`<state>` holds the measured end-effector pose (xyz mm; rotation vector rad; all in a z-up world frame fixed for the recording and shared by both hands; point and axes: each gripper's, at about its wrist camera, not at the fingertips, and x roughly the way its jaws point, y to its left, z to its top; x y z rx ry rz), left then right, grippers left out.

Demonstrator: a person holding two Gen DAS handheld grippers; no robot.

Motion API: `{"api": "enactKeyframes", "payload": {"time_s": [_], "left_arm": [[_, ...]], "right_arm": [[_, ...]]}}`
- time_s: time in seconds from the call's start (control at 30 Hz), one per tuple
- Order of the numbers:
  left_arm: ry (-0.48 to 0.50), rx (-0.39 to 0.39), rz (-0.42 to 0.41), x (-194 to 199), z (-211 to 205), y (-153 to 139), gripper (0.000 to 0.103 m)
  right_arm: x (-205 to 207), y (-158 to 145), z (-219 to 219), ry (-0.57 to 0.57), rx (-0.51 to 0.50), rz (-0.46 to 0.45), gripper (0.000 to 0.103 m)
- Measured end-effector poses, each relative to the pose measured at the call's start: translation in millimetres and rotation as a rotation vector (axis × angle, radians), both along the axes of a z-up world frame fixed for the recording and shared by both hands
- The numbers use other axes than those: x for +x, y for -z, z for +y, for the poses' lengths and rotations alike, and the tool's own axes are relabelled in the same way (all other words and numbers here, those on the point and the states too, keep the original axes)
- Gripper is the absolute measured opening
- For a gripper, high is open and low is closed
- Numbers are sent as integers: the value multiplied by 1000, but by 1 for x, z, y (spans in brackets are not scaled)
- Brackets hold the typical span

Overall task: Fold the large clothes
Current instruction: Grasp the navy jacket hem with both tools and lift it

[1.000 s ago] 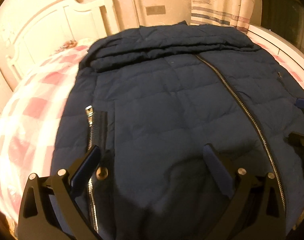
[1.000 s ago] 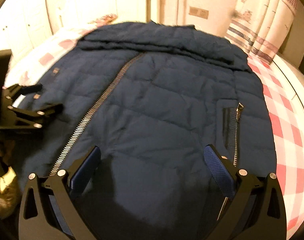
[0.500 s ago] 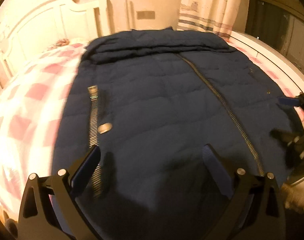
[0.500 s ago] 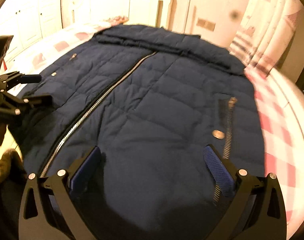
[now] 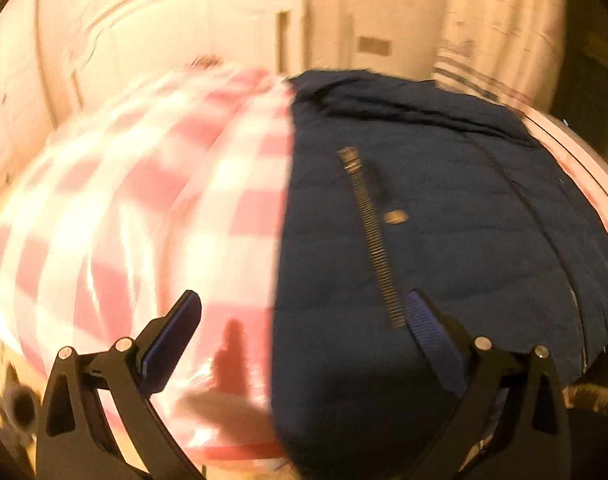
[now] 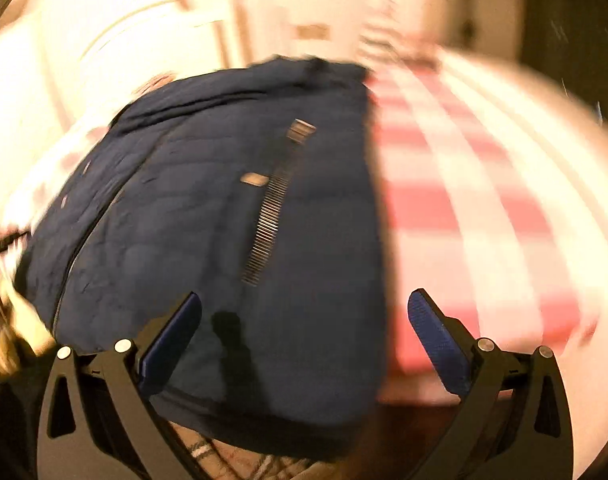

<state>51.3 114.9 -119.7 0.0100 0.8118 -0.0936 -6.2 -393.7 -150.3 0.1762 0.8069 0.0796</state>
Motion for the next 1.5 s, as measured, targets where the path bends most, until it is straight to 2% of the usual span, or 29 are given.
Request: {"api": "enactKeyframes", "payload": {"time_s": [0.03, 0.1, 0.13, 0.17, 0.23, 0.27, 0.37, 0.47, 0.5, 0.57, 0.63, 0.7, 0.8, 0.9, 0.97, 1.0, 1.03, 1.07, 1.1, 1.13, 1.17, 1.27, 1.4, 1.5], "left_arm": [[-11, -25, 28, 2, 6, 4, 101], [4, -104, 72, 3, 13, 12, 100], [11, -107, 58, 0, 12, 11, 100], [40, -118, 58, -2, 8, 10, 99], [152, -179, 75, -6, -7, 9, 95], [188, -182, 82, -9, -13, 9, 95], [220, -92, 81, -16, -22, 13, 95], [236, -98, 76, -23, -16, 14, 95], [236, -100, 74, -24, -16, 14, 95], [217, -87, 81, -18, -23, 13, 95], [207, -61, 88, -11, -34, 13, 95], [186, -39, 98, -6, -42, 13, 96], [201, -45, 96, -5, -41, 14, 98], [196, -22, 96, -2, -46, 15, 99], [216, 3, 83, 2, -54, 16, 98], [219, 15, 74, 3, -56, 17, 96], [227, 24, 61, 2, -59, 16, 86], [241, 21, 55, 0, -60, 15, 66], [268, 10, 42, -3, -59, 11, 52], [282, -8, 40, -5, -56, 9, 40], [293, -36, 44, -7, -52, 7, 32], [314, -73, 36, -16, -47, 0, 22], [352, -101, 1, -48, -38, -18, 21], [344, -239, -9, -69, -16, -35, 20]], "right_arm": [[-5, 5, -10, 8, 66, -13, 98], [-10, 6, -9, -9, 68, -36, 95], [-12, 6, -6, -29, 61, -37, 86], [-13, 5, -4, -55, 74, -43, 77], [-17, 5, 0, -111, 129, -45, 77], [-19, 6, 0, -121, 137, -38, 76], [-23, 6, -20, -131, 244, -4, 73], [-23, 8, -46, -128, 291, 27, 65], [-25, 9, -47, -134, 296, 22, 65], [-24, 7, -41, -142, 267, 10, 70], [-24, 3, -30, -158, 213, -11, 66], [-22, 0, -17, -180, 176, -19, 66], [-11, 2, -11, -174, 150, -4, 67], [2, 4, -5, -168, 127, -44, 67], [13, 3, 10, -177, 64, -71, 66], [17, 4, 19, -185, 30, -91, 64], [18, 4, 25, -193, 21, -107, 60], [17, 5, 25, -192, 22, -119, 52], [17, 6, 21, -185, 27, -124, 45], [15, 6, 15, -175, 45, -131, 35], [10, 7, 5, -162, 99, -135, 26], [-10, 10, -15, -124, 216, -139, 21], [-42, 0, -16, -142, 280, -167, 19], [-71, -16, -18, -156, 370, -228, 18]]}}
